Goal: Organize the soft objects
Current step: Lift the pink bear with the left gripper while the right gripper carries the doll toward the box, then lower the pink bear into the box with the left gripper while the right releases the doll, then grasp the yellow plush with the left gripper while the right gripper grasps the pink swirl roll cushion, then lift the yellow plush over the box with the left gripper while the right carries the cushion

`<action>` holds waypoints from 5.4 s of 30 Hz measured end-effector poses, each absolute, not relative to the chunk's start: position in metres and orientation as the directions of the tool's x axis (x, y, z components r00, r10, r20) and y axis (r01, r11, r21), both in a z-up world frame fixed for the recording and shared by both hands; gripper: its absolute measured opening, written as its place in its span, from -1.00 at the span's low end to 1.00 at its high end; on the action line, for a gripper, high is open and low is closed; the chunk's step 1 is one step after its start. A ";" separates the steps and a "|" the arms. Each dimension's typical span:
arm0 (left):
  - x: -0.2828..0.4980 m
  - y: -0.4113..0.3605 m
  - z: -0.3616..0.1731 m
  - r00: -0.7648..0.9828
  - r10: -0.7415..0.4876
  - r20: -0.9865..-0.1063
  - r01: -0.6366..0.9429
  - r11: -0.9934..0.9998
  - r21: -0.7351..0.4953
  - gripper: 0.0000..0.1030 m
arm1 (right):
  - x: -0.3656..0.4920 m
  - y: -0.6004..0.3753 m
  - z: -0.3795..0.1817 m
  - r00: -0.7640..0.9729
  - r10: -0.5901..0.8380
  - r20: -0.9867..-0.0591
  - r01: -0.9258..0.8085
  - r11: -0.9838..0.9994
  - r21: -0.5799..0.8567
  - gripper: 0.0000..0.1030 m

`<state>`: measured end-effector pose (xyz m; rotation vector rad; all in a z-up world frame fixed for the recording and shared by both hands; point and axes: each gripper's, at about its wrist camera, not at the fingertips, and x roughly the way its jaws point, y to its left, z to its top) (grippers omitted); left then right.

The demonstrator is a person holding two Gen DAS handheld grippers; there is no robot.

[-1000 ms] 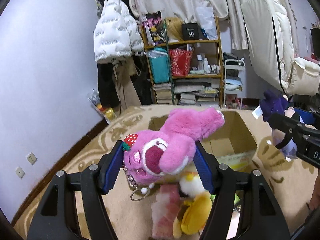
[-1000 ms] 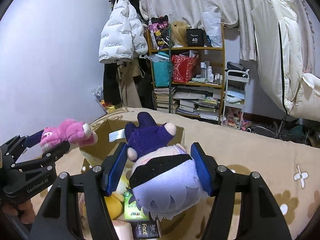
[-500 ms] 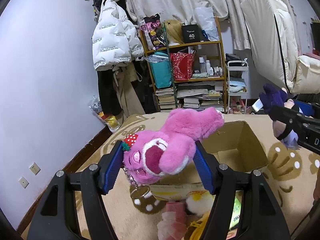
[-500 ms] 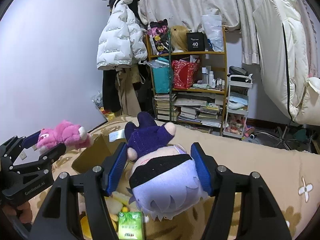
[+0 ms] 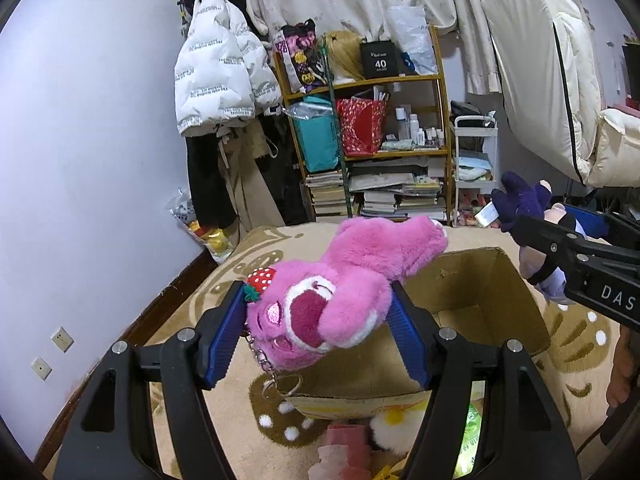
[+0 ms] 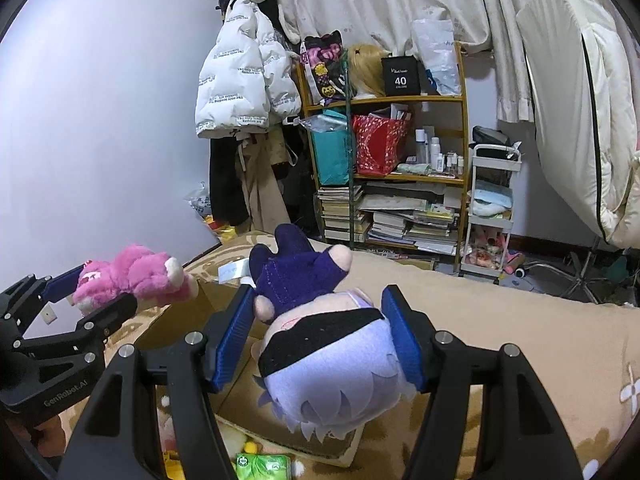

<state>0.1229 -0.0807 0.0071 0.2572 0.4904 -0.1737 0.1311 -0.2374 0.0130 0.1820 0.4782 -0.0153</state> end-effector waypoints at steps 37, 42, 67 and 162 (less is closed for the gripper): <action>0.145 -0.079 -0.024 0.792 -0.087 -0.604 0.243 0.953 0.181 0.48 | 0.142 -0.241 -0.036 0.809 0.160 -0.566 0.006 0.960 0.280 0.55; 0.138 -0.071 -0.018 0.780 -0.076 -0.621 0.235 0.955 0.179 0.59 | 0.137 -0.239 -0.033 0.812 0.163 -0.561 0.009 0.956 0.292 0.63; 0.067 -0.040 0.011 0.756 -0.059 -0.652 0.220 0.961 0.168 0.88 | 0.056 -0.233 0.007 0.831 0.133 -0.540 0.050 0.949 0.312 1.00; 0.084 -0.075 -0.112 0.336 -0.179 -0.925 0.389 0.921 -0.037 -0.30 | 0.053 -0.166 -0.106 0.395 0.344 -0.852 -0.027 0.931 0.363 -0.66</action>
